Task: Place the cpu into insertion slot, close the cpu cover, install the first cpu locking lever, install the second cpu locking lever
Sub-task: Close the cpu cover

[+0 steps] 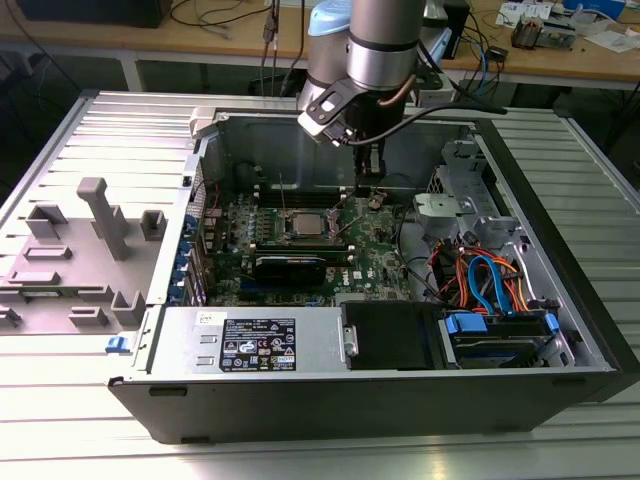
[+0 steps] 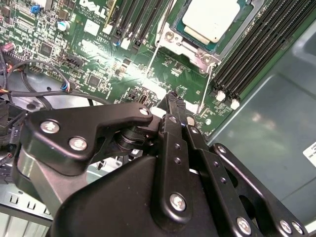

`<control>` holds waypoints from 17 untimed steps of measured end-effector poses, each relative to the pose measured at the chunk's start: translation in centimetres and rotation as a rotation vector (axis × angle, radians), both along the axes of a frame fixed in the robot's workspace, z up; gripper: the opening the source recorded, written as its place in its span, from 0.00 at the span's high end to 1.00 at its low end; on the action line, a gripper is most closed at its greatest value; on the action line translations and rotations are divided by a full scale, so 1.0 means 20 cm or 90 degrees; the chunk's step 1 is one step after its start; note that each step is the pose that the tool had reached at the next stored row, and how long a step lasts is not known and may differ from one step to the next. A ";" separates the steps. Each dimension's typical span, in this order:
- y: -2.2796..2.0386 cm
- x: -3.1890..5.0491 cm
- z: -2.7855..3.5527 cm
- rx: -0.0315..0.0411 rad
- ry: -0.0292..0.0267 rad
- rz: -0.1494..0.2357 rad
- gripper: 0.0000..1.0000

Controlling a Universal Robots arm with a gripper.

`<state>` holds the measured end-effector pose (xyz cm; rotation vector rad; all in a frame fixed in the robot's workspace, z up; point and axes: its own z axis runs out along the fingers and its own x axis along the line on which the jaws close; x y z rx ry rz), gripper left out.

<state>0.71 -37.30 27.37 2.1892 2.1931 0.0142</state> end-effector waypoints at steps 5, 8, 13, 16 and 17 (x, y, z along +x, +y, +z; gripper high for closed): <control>0.000 0.010 0.000 0.0000 0.0000 0.000 0.89; 0.000 0.015 0.000 0.0000 0.0000 0.000 0.89; 0.000 0.025 0.000 0.0000 0.0000 0.000 0.89; 0.000 0.029 0.000 0.0000 0.0000 0.000 0.89; 0.000 0.032 0.000 0.0000 0.0000 0.000 0.89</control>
